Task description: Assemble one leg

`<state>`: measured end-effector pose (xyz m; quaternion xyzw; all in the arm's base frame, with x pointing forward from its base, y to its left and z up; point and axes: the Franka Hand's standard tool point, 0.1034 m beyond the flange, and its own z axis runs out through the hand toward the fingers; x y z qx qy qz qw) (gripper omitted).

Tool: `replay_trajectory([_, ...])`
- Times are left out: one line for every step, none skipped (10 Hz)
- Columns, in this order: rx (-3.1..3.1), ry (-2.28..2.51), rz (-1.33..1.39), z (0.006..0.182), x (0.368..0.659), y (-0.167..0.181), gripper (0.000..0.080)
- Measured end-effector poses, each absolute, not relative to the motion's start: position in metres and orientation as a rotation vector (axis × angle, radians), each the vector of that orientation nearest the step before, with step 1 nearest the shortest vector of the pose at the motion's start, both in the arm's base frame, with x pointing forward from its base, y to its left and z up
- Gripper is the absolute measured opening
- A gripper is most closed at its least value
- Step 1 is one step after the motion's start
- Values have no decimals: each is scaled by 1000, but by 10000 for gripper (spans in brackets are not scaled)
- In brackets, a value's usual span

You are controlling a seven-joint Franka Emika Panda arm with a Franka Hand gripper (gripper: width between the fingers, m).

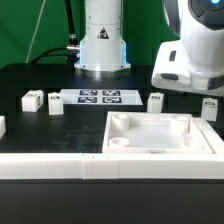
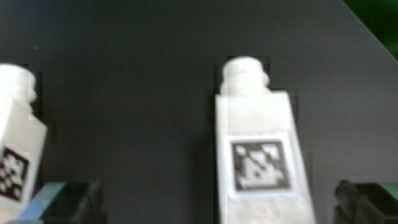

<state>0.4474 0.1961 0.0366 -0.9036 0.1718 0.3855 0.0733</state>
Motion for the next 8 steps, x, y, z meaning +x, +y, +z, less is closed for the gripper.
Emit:
replay_trajectory([-2725, 503, 1119, 39, 447, 201, 649])
replay_trajectory([-2729, 502, 1112, 38, 444, 204, 649])
replay_trajectory([-2730, 502, 1115, 37, 443, 203, 649])
replay_trajectory([-2729, 503, 1115, 37, 443, 203, 649])
replay_trajectory([-2729, 503, 1116, 37, 443, 203, 649])
replay_trajectory([-2729, 503, 1117, 36, 443, 203, 649])
replay_trajectory([-2733, 452, 1086, 30, 442, 203, 649])
replay_trajectory([-2730, 445, 1091, 27, 439, 206, 649])
